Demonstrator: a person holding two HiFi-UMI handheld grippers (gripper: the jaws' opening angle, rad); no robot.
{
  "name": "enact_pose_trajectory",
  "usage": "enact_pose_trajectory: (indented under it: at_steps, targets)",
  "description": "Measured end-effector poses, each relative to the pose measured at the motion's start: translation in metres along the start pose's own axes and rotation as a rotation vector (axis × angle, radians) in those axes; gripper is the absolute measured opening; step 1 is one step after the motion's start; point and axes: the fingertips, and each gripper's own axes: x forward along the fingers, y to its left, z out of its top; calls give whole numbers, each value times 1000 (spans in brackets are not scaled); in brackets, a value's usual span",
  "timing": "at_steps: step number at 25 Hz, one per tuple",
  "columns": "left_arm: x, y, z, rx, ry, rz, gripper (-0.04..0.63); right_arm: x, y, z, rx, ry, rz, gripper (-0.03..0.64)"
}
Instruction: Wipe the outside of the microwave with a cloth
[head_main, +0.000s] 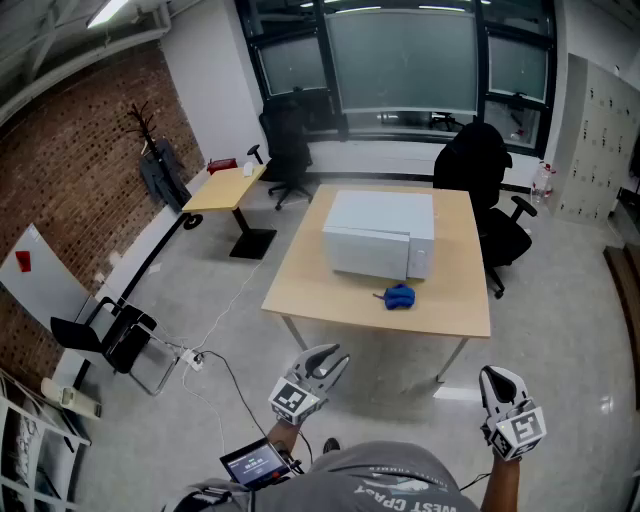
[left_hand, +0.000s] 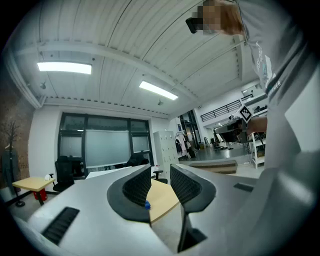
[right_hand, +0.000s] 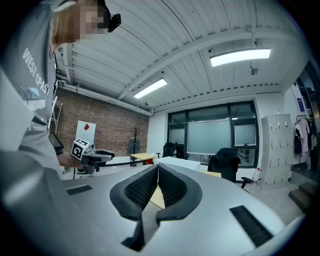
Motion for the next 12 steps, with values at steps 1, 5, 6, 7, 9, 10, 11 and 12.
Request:
enact_pose_trajectory:
  at_steps: [1, 5, 6, 7, 9, 10, 11, 12]
  targets:
    - [0, 2, 0, 0, -1, 2, 133, 3, 1, 0, 2, -3, 1, 23]
    - [-2, 5, 1, 0, -1, 8, 132, 10, 6, -3, 22, -7, 4, 23]
    - [-2, 4, 1, -1, -1, 8, 132, 11, 8, -5, 31, -8, 6, 23]
    - [-2, 3, 2, 0, 0, 7, 132, 11, 10, -6, 37, -9, 9, 23]
    - [-3, 2, 2, 5, 2, 7, 132, 10, 12, -9, 40, -11, 15, 23]
    - [-3, 1, 3, 7, 4, 7, 132, 8, 12, -11, 41, -12, 17, 23]
    - [-3, 0, 4, 8, 6, 8, 132, 7, 11, -12, 44, -13, 18, 23]
    - [-4, -1, 4, 11, 10, 8, 132, 5, 10, -14, 50, -12, 15, 23]
